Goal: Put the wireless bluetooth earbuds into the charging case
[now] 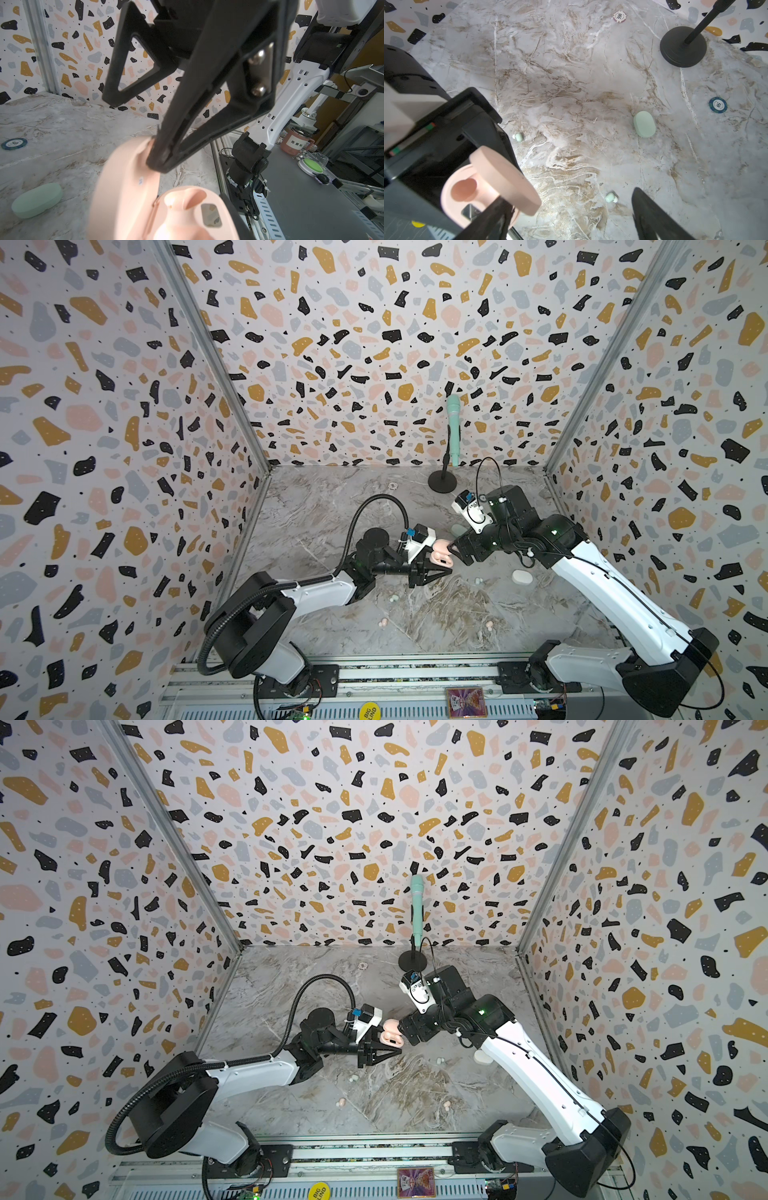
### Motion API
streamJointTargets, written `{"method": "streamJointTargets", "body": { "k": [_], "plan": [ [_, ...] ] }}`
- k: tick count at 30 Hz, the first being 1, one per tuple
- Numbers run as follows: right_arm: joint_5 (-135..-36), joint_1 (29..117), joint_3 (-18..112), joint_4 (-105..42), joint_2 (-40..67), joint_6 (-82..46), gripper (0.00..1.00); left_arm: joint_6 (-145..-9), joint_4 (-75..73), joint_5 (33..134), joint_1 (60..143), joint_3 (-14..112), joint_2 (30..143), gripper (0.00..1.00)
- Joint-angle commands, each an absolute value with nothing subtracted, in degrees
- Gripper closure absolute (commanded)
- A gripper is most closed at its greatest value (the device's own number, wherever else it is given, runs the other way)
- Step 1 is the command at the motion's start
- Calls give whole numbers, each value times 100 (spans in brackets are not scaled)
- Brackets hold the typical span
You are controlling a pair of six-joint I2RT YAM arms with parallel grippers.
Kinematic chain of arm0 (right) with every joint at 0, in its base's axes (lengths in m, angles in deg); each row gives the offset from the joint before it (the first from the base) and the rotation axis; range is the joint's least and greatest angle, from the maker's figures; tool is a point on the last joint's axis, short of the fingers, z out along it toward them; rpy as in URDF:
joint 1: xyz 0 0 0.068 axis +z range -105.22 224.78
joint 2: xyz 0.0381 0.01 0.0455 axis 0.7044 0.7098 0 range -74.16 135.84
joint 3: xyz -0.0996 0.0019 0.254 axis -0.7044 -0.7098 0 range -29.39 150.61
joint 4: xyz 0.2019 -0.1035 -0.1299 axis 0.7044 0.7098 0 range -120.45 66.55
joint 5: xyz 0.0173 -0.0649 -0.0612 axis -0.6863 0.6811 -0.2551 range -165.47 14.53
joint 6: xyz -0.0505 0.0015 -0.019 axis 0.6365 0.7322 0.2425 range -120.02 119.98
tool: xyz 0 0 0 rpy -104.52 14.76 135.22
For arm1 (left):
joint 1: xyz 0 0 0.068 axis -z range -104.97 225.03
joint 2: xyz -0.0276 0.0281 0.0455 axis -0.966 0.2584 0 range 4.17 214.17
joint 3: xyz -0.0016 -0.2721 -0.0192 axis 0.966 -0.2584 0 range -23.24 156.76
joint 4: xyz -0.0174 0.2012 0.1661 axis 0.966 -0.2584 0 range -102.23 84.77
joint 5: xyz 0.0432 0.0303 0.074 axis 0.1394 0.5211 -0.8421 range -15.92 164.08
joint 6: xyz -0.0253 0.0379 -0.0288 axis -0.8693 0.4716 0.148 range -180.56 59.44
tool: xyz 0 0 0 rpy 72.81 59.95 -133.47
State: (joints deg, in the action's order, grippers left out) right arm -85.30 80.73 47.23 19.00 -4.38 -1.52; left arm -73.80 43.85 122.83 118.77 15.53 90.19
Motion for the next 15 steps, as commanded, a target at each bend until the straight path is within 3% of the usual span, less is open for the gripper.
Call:
{"method": "streamJointTargets", "body": {
  "k": [1,5,15],
  "plan": [
    [-9114,7993,4971,2242,-706,-433,6,-7646,5110,12144,11854,1395,9058,83],
    [-9528,7943,4786,2333,-923,-995,3,-7807,5475,11920,11797,1216,9108,84],
    [-9386,7799,2973,2085,-2012,-2794,1,-7940,6040,11362,11655,737,8885,84]
  ]
}}
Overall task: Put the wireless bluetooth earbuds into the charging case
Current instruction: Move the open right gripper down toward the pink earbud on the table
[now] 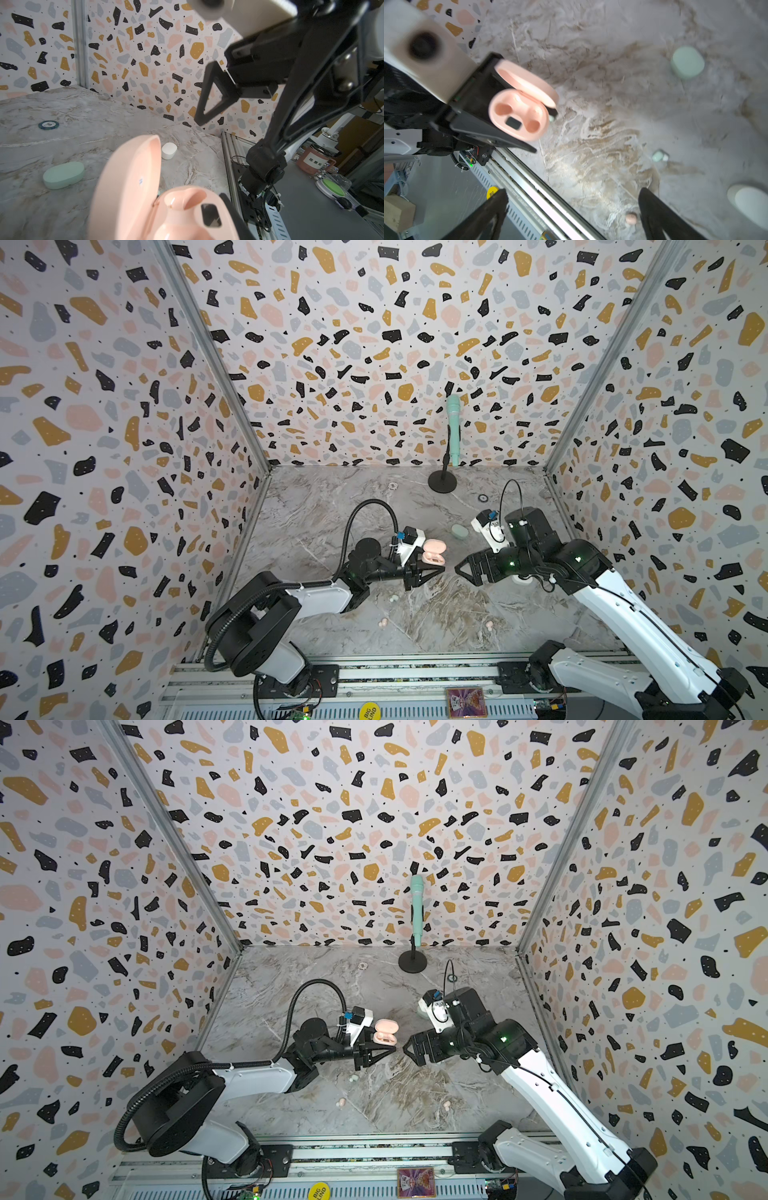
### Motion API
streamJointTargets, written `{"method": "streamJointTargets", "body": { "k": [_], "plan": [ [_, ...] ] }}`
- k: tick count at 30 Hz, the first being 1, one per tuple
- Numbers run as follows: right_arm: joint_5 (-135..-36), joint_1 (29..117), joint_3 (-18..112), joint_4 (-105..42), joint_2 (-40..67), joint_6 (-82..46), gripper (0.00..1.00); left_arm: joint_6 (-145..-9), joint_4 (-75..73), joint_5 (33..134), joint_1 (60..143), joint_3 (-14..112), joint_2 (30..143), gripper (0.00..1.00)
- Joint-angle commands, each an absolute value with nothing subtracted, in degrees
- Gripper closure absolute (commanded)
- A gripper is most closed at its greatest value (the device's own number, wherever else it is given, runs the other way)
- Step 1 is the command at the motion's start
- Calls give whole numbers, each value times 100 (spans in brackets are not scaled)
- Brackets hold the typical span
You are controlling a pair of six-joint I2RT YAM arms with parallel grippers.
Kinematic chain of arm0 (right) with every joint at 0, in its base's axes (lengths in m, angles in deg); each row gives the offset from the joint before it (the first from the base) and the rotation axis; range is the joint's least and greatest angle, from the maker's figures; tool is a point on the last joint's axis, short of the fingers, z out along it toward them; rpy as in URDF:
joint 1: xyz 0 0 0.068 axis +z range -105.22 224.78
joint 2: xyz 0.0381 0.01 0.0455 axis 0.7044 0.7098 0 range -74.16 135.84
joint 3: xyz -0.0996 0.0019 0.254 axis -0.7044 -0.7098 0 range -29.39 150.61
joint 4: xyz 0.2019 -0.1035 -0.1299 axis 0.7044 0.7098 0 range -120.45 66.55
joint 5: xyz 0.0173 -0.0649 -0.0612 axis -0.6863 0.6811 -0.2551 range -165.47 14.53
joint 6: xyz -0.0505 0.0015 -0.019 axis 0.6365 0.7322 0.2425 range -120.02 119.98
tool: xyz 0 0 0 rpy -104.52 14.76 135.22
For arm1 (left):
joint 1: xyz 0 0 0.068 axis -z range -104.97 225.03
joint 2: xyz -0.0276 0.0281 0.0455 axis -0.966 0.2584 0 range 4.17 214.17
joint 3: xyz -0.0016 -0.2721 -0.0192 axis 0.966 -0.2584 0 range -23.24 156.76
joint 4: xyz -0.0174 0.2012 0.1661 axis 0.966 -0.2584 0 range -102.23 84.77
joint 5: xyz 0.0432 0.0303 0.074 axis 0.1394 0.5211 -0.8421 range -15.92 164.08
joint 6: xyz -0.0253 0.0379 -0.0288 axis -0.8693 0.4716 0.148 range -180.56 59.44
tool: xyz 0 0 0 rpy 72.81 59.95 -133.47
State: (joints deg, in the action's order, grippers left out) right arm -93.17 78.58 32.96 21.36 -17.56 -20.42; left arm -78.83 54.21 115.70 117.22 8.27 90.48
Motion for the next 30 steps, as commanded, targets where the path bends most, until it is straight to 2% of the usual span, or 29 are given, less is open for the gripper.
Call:
{"method": "streamJointTargets", "body": {
  "k": [1,8,14,23,30],
  "plan": [
    [-9353,7790,2696,1980,-2142,-3046,1,-7930,6062,11323,11651,697,8847,84],
    [-8879,7667,930,1685,-2592,-4572,0,-7856,6032,11187,11602,561,8672,84],
    [-8861,7576,-147,1184,-2881,-5219,8,-7713,5765,11156,11607,541,8527,84],
    [-9197,7513,-875,392,-2918,-5453,12,-7700,5730,11170,11607,559,8539,83],
    [-9342,7515,-883,40,-2723,-5417,13,-7700,5700,11179,11603,577,8563,84]
  ]
}}
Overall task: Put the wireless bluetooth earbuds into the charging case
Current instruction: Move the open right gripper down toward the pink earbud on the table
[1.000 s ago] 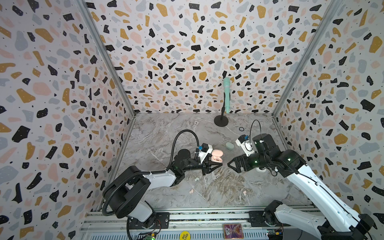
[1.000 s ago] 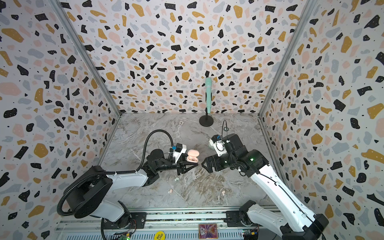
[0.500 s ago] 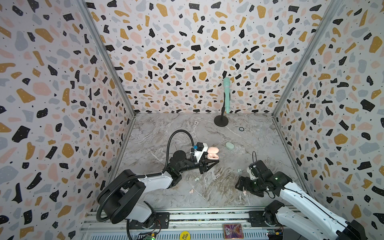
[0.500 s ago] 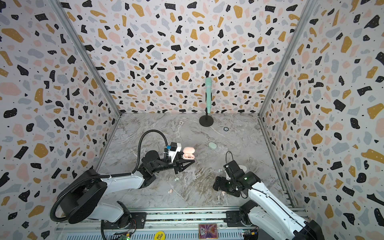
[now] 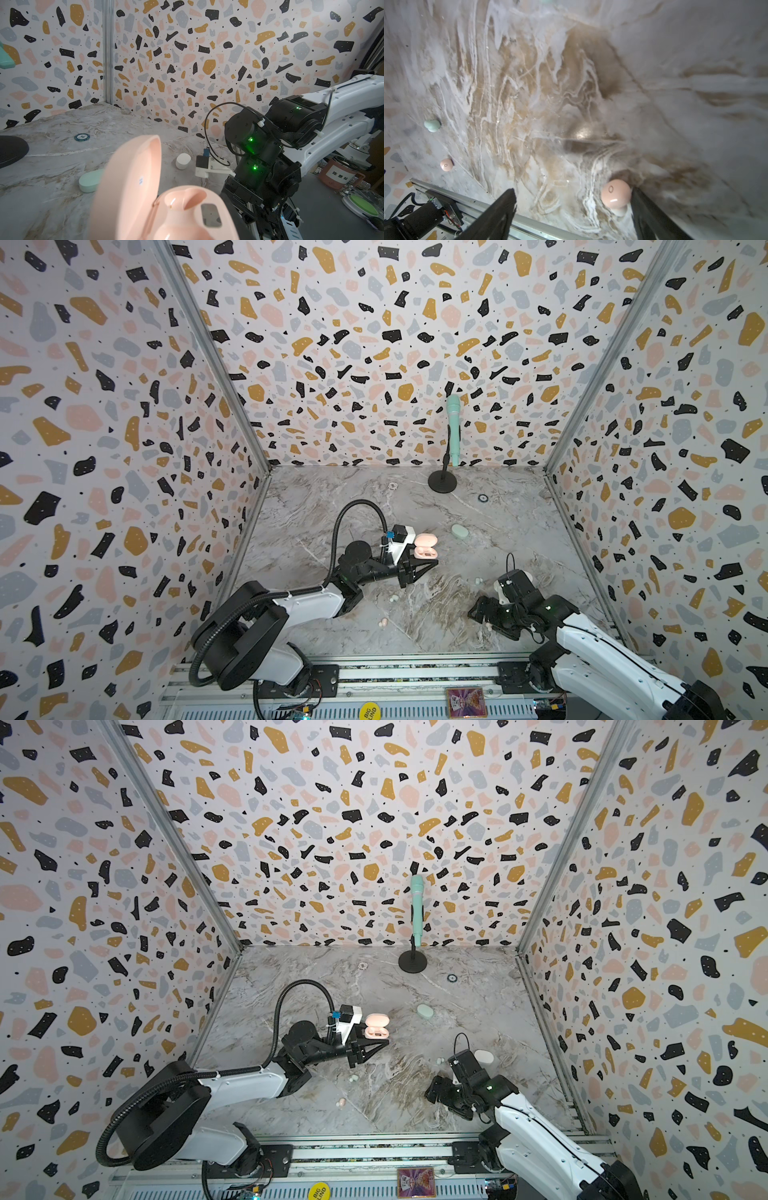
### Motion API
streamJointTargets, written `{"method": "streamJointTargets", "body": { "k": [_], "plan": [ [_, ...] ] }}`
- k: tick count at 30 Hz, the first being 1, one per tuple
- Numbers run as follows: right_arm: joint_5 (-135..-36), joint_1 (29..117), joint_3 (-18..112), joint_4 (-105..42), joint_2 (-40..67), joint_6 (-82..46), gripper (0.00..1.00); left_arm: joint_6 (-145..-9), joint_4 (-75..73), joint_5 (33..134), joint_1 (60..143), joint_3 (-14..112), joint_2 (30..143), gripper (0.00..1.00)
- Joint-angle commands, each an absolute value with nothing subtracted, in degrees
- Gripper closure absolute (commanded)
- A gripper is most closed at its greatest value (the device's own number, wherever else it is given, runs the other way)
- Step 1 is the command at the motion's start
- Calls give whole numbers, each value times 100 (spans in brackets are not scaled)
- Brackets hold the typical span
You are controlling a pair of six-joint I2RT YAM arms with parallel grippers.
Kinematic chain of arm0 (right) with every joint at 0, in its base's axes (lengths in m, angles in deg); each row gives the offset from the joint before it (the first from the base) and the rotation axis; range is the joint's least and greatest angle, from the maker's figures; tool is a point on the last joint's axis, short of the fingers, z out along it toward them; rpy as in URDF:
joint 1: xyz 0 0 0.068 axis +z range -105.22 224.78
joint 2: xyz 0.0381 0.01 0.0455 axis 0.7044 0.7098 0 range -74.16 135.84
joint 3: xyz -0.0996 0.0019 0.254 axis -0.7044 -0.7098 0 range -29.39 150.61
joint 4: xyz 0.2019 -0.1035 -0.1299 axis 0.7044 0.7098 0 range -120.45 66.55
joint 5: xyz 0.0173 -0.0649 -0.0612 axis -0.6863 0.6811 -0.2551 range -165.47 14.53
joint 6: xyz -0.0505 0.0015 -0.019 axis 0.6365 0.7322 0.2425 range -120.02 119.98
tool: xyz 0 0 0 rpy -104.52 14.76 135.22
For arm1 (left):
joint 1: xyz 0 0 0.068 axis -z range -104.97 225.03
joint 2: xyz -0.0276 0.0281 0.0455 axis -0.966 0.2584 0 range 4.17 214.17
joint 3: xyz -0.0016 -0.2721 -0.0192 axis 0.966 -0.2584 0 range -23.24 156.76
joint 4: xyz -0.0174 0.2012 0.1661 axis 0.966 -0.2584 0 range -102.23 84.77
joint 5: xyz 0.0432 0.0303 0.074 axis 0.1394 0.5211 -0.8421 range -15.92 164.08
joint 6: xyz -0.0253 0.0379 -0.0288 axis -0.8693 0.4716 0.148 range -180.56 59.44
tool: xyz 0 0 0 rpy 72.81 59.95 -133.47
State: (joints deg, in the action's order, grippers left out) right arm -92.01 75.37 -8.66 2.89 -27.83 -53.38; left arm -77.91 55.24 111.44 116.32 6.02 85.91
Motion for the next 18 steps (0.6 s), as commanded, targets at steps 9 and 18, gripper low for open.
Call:
{"method": "streamJointTargets", "body": {
  "k": [9,18],
  "plan": [
    [-9954,7536,-455,-348,-2643,-5516,16,-7711,5689,11188,11607,594,8568,84],
    [-9700,7641,43,95,-2433,-5250,16,-7728,5665,11197,11605,612,8576,85]
  ]
}}
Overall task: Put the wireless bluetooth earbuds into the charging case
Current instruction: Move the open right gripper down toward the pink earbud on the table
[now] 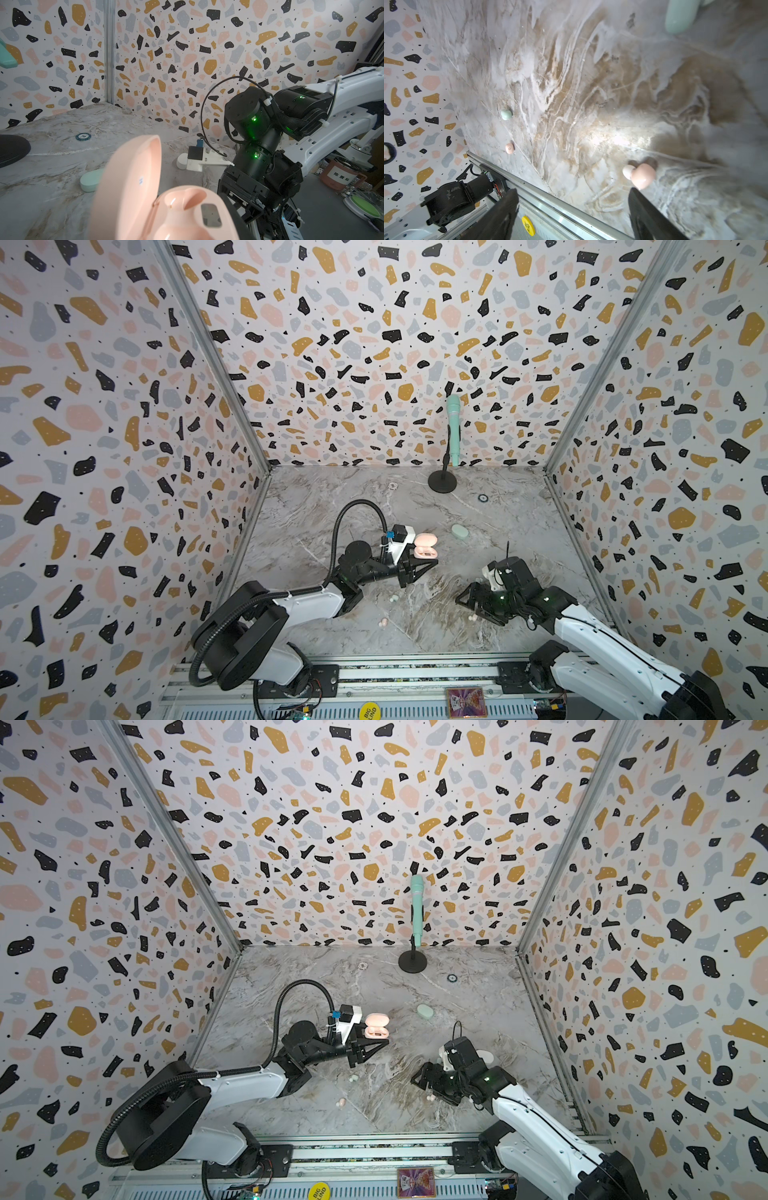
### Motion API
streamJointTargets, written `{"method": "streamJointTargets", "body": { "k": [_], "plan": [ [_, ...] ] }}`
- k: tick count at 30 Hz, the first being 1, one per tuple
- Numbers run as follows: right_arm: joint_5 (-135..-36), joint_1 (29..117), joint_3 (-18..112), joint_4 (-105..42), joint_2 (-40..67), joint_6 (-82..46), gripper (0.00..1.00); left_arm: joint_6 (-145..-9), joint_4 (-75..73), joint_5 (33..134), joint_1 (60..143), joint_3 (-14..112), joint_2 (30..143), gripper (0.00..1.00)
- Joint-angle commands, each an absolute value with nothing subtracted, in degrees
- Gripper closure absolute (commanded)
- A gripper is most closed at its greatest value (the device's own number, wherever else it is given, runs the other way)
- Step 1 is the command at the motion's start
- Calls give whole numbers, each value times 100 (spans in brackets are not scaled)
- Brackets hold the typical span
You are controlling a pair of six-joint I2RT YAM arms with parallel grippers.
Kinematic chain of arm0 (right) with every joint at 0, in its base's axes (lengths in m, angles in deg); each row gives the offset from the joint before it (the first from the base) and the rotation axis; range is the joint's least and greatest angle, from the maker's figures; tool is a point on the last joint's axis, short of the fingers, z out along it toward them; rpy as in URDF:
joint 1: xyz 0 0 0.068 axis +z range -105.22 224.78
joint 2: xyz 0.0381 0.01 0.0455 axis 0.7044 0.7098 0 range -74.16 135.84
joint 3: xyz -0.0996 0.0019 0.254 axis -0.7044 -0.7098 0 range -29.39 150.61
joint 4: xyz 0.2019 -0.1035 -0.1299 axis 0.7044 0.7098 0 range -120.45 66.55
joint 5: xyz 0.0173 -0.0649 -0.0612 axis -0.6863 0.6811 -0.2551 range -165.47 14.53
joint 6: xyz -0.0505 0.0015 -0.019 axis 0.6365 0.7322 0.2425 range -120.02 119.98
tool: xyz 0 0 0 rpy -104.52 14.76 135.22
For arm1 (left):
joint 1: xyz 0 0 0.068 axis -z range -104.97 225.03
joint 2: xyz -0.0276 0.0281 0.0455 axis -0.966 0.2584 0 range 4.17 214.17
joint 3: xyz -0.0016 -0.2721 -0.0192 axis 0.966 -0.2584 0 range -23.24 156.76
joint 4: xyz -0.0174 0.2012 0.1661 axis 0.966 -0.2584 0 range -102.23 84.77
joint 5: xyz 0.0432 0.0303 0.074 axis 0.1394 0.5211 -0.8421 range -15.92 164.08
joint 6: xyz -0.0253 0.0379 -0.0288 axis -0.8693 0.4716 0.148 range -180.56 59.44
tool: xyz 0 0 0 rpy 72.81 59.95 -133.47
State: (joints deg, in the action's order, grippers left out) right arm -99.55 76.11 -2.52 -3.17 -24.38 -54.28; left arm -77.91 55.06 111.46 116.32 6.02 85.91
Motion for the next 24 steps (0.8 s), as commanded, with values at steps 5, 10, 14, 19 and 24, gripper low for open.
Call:
{"method": "streamJointTargets", "body": {
  "k": [5,10,14,19,24],
  "plan": [
    [-9301,7665,-89,483,-2348,-5174,22,-7727,5665,11205,11607,621,8593,85],
    [-9252,7704,-472,289,-2423,-5315,26,-7727,5665,11205,11607,611,8585,85],
    [-9369,7751,-729,-8,-2380,-5453,26,-7727,5665,11207,11603,604,8574,85],
    [-9531,7860,-959,-459,-2292,-5656,25,-7731,5656,11205,11607,603,8571,85],
    [-9657,7913,-1093,-949,-2175,-5837,25,-7729,5656,11196,11607,590,8553,86]
  ]
}}
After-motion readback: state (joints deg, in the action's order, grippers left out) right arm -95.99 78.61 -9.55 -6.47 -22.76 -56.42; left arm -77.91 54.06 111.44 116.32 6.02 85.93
